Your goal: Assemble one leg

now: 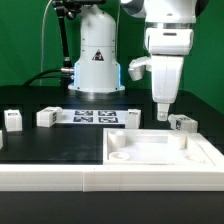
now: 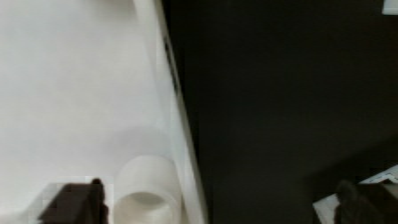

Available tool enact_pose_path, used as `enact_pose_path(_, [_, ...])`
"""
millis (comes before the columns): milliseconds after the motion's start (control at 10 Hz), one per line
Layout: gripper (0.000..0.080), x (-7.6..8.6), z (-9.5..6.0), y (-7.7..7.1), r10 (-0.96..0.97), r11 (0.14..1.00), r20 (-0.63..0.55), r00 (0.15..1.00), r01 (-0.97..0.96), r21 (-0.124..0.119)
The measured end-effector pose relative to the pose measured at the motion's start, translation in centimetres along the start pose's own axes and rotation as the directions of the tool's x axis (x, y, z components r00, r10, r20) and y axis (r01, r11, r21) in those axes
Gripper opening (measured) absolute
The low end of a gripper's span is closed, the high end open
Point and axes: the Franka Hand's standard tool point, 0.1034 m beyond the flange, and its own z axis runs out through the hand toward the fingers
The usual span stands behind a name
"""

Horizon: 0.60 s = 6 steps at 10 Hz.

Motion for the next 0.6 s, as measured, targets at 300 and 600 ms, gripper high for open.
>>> enact_pose_path(300, [0.0649, 0.4, 0.7, -1.1, 0.328, 0.945, -0.023, 0.944, -0.328, -0.004])
enact_pose_path(600, [0.0649, 2.9, 0.9, -2.8, 0.596, 0.803, -0.021, 0.803, -0.596, 0.009])
